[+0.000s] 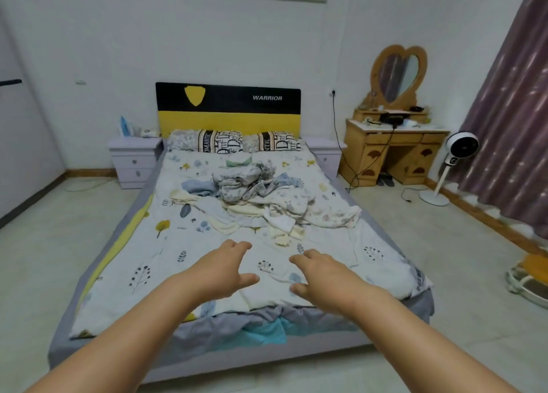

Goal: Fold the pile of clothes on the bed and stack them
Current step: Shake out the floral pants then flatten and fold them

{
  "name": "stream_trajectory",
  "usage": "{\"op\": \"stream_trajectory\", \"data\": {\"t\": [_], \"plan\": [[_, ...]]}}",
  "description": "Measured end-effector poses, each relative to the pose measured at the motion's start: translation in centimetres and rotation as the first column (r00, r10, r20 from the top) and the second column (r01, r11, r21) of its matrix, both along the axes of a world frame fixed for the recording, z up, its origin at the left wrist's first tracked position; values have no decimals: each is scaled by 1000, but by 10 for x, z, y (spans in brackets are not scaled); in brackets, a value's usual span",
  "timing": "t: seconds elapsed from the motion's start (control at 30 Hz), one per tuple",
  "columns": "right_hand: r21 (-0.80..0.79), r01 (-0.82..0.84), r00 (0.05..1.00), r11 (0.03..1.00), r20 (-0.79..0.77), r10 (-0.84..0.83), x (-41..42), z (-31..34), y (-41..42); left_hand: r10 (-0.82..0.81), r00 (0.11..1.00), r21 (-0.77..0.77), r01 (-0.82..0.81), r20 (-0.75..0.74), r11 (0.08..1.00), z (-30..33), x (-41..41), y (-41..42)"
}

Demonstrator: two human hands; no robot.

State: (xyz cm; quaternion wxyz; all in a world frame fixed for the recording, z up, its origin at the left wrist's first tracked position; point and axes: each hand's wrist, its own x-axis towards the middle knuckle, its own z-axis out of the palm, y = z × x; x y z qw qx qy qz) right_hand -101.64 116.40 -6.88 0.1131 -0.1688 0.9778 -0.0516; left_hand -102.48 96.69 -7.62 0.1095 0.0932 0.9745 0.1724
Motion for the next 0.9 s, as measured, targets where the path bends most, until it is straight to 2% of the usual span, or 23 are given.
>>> {"op": "stream_trajectory", "data": {"t": [0.37,0.57,0.9], "plan": [[25,-144,990,989,12,143,-171,-2,41,141,990,5,-142,22,990,-9,-137,38],[41,-195,981,980,19,195,-245,-6,39,207,976,-59,-204,61,977,-19,-189,31],[61,-171,983,983,79,166,-356,-29,5,214,973,-42,-211,87,977,-36,-307,-6]]}}
